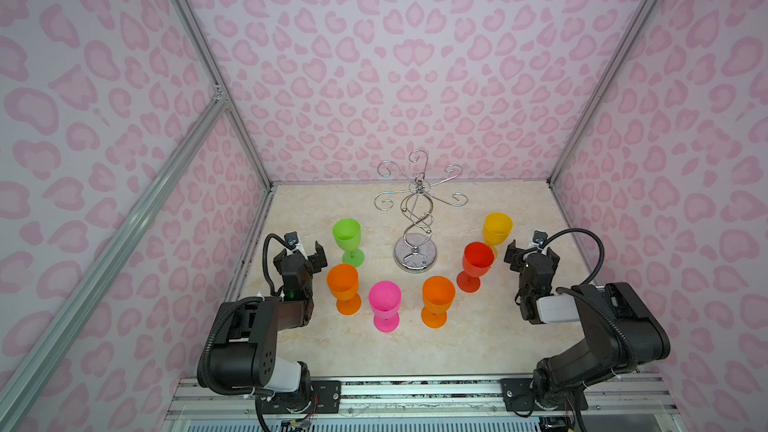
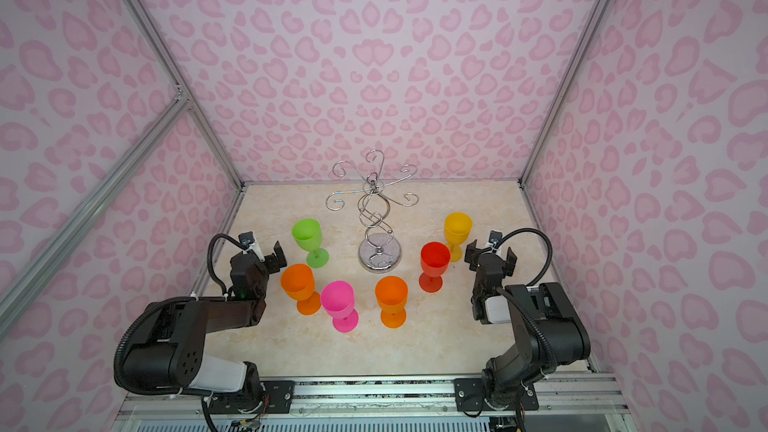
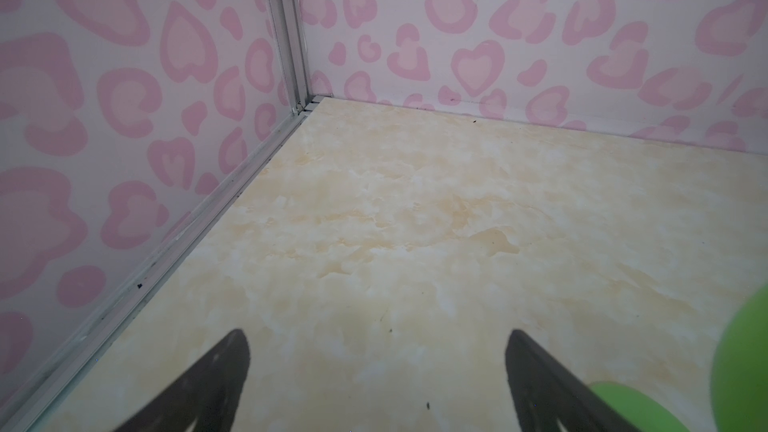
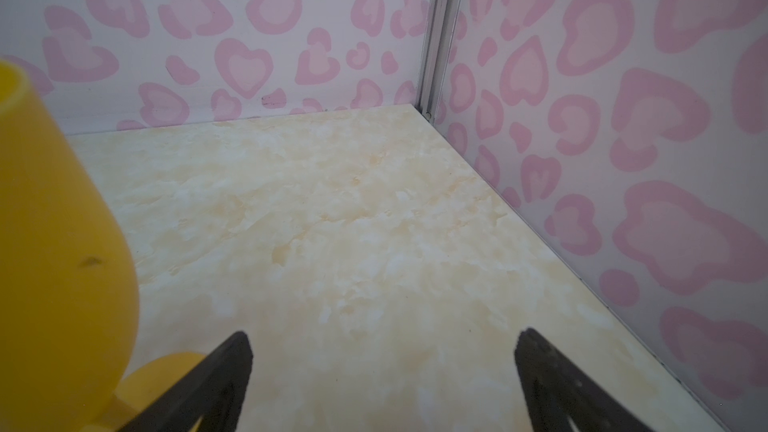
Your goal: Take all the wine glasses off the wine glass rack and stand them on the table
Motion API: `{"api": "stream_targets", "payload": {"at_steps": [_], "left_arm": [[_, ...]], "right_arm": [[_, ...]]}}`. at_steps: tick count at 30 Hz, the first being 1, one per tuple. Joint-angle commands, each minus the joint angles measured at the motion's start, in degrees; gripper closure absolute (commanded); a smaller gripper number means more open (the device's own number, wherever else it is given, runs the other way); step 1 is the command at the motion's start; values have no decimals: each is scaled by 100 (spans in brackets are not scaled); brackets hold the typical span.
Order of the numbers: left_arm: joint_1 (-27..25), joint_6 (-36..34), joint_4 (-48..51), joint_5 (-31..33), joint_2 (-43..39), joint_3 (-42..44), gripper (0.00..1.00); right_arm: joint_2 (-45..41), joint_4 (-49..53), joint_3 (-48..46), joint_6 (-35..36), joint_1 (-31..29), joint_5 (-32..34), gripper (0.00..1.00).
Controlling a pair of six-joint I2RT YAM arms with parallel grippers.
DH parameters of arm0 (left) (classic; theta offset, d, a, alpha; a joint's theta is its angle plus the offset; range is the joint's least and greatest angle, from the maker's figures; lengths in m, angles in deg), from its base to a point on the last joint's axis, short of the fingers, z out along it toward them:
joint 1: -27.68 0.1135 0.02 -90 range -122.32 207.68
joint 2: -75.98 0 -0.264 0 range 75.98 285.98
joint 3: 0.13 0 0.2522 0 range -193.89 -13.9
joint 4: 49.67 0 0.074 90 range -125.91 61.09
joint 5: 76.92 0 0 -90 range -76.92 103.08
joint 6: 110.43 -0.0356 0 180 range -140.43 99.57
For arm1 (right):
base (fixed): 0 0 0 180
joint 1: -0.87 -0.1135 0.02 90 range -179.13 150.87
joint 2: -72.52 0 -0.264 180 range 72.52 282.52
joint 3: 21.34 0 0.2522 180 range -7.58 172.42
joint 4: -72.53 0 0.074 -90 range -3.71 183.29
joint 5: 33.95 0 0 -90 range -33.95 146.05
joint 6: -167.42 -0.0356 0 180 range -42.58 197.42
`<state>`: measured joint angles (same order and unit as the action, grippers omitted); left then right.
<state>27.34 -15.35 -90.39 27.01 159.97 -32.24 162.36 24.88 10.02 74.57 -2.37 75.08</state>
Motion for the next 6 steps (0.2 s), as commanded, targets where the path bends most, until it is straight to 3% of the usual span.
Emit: {"api": "stream_targets", "payload": {"at_steps": [1, 6], "left_arm": [[8, 1, -227, -13, 26, -17, 2], [8, 2, -266, -31, 7, 16, 2]], "right_arm": [[34, -172, -29, -7, -2, 10, 1], [26, -173, -28, -13, -9, 13, 1]]}}
